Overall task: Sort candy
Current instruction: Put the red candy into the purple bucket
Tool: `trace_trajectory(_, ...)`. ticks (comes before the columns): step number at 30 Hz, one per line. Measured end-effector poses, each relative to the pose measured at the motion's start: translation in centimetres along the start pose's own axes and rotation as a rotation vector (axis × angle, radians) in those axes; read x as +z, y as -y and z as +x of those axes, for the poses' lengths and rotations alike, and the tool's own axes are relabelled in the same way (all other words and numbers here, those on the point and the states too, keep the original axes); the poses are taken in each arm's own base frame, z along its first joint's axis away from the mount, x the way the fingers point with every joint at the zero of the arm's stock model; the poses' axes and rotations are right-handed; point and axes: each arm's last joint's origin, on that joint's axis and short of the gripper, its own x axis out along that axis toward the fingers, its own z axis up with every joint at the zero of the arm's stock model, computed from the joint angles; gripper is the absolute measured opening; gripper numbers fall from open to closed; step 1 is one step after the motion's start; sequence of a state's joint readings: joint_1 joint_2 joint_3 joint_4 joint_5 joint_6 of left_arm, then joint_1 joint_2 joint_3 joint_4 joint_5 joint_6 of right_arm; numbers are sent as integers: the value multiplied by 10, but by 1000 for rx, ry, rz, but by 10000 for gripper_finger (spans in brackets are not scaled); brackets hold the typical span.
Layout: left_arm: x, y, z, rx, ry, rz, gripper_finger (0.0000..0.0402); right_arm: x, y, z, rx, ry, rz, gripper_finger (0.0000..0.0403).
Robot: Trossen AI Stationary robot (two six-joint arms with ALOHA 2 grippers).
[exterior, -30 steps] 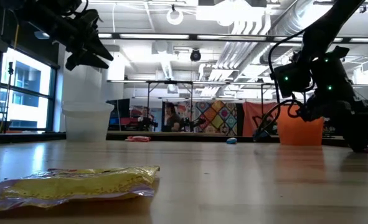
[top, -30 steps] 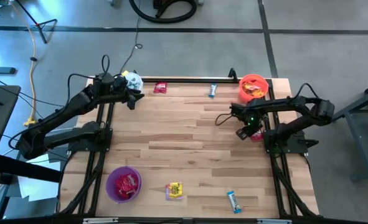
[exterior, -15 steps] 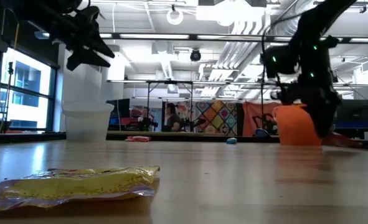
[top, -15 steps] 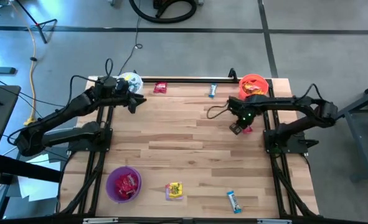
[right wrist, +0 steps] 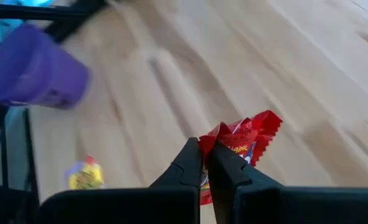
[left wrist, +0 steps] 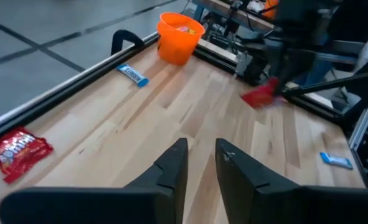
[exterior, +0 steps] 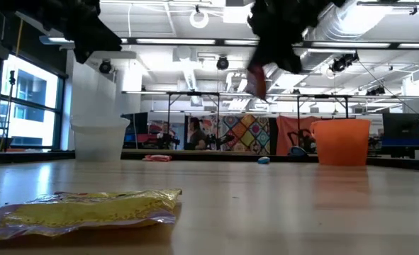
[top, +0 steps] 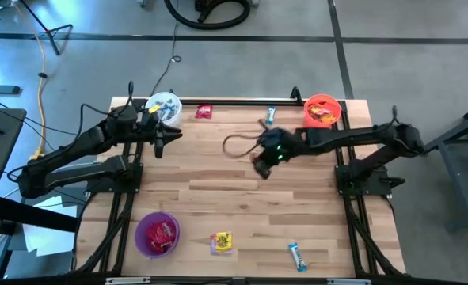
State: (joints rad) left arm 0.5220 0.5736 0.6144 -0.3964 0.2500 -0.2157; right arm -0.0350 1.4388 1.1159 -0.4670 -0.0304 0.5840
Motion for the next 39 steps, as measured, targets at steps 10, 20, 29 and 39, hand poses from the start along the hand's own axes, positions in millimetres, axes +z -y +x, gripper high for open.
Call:
trace_trajectory(10, 1, 2, -11, 12, 53, 69, 12, 26, -116, 54, 149, 122, -137, 1)
trace_trajectory(20, 2, 1, -11, 54, 64, 101, 0, 45, -198, 113, 301, 177, -268, 0)
trace_trajectory(29, 3, 0, -12, 115, 86, 109, 0, 49, -223, 172, 457, 244, -364, 0)
trace_trajectory(39, 8, 0, -12, 137, 136, 124, 0, 26, -218, 201, 481, 271, -407, 0)
